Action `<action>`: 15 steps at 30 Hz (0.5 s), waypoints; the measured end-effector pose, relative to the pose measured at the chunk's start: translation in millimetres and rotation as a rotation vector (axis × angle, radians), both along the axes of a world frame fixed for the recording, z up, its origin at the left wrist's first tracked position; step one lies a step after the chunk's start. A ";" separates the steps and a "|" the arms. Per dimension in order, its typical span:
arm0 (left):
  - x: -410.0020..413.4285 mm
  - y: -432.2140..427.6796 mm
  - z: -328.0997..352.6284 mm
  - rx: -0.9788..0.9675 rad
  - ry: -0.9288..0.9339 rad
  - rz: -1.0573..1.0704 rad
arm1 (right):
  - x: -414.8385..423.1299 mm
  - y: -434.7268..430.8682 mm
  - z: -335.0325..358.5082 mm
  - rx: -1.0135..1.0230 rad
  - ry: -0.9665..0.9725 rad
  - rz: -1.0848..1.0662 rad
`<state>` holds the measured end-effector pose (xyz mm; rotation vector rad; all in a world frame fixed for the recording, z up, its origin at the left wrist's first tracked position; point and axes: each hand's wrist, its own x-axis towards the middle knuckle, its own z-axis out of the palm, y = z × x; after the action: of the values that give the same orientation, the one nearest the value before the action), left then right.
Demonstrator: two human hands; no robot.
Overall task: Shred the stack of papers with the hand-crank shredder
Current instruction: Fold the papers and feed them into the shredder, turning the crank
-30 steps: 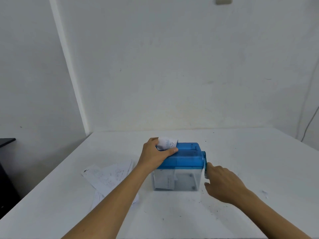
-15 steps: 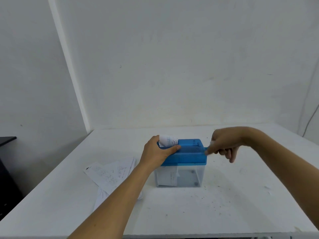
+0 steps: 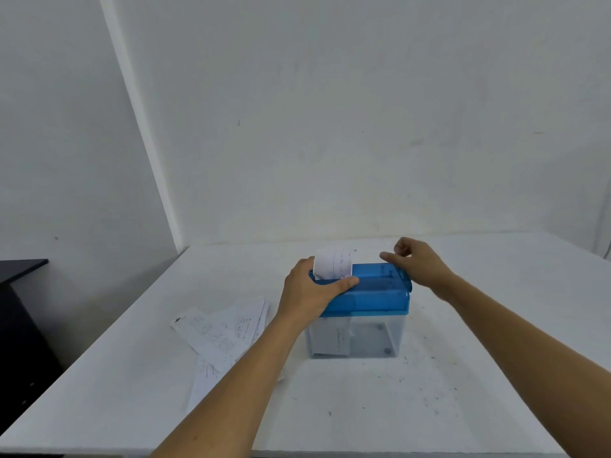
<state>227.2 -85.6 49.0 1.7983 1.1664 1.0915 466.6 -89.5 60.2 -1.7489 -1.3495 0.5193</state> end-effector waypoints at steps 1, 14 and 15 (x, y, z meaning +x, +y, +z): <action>-0.3 -1.2 0.8 -0.003 -0.008 -0.005 | -0.8 0.3 -7.6 -0.015 0.088 0.007; 0.6 -5.0 1.6 -0.003 0.015 0.002 | -28.6 -77.2 -65.0 -0.051 0.106 -0.119; 0.6 -4.8 1.3 -0.005 0.014 -0.001 | -30.1 -87.2 -59.6 -0.034 0.084 -0.098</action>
<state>227.7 -90.4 50.3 1.8058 1.1753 1.0756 436.5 -176.8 0.6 -1.7914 -1.1966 0.5574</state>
